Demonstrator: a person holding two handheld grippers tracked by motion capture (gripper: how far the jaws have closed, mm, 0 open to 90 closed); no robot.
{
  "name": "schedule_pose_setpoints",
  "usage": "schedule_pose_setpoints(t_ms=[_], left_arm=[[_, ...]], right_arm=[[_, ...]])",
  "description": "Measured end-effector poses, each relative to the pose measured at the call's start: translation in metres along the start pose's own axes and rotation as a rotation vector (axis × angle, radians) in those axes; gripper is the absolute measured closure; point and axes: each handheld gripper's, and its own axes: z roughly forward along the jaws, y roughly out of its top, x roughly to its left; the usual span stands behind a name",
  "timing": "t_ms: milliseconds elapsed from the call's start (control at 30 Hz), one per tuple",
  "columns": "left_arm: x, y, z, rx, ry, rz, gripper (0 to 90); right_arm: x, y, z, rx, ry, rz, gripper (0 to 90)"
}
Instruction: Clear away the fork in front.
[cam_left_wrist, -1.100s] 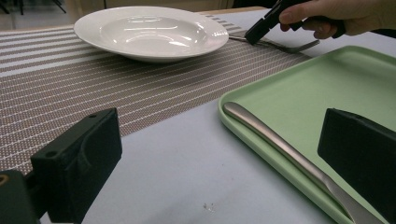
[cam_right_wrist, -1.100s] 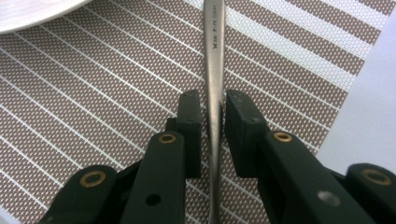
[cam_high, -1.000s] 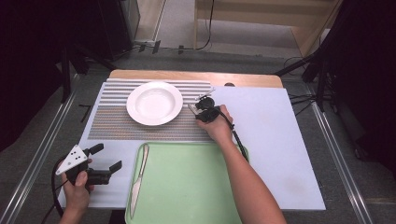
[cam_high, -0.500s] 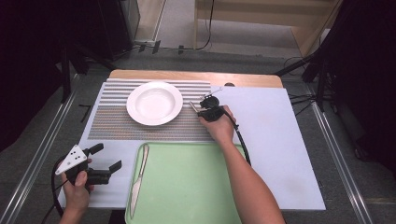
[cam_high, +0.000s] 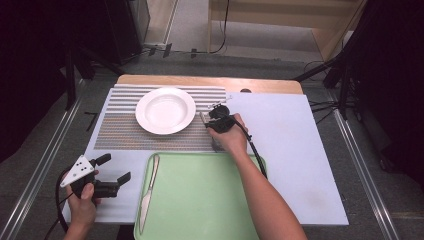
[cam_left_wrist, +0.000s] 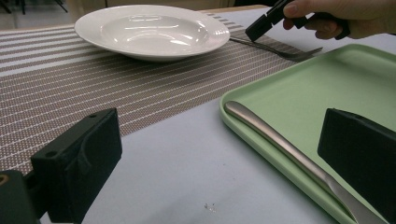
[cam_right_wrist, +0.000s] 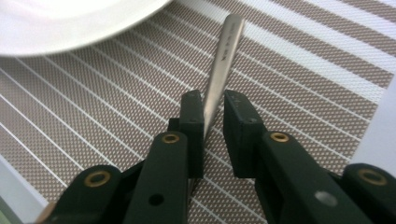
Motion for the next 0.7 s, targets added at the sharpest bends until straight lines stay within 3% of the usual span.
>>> schedule_pose_setpoints(t_ms=[67, 200, 267, 300, 400, 467, 500, 567, 600, 633, 700], left_arm=[[0.000, 0.000, 0.000, 0.000, -0.002, -0.003, 0.0], [0.000, 0.000, 0.000, 0.000, 0.000, -0.001, 0.0], [-0.001, 0.000, 0.000, -0.001, 0.000, -0.004, 0.0], [-0.001, 0.000, 0.000, -0.001, 0.000, -0.003, 0.0], [0.000, 0.000, 0.000, 0.002, 0.000, -0.002, 0.0], [-0.001, 0.000, 0.000, 0.000, 0.000, -0.003, 0.0], [-0.001, 0.000, 0.000, 0.000, -0.001, -0.003, 0.0], [0.000, 0.000, -0.001, 0.001, -0.003, -0.003, 0.0], [0.000, 0.000, -0.001, 0.001, -0.002, -0.003, 0.0], [0.000, 0.000, -0.001, 0.001, -0.003, -0.002, 0.0], [0.000, 0.000, 0.000, 0.000, -0.002, -0.002, 0.0]], right_arm=[[0.003, -0.001, 0.005, 0.039, -0.012, -0.005, 69.6], [0.009, -0.001, 0.005, 0.048, -0.031, -0.003, 65.0], [0.018, -0.002, 0.005, 0.055, -0.084, -0.066, 68.4], [0.018, -0.003, 0.005, 0.052, -0.061, -0.048, 78.9], [0.013, -0.003, 0.005, 0.049, -0.043, -0.017, 81.9], [0.007, -0.003, 0.005, 0.041, -0.006, 0.009, 82.4], [0.006, -0.003, 0.005, 0.036, -0.012, 0.006, 82.4], [0.004, -0.004, 0.005, 0.014, -0.144, -0.027, 82.5], [0.004, -0.004, 0.005, 0.014, -0.144, -0.027, 82.5], [-0.006, -0.004, 0.005, 0.005, -0.096, 0.052, 82.3], [-0.008, -0.003, 0.006, 0.003, -0.083, 0.073, 82.1]])
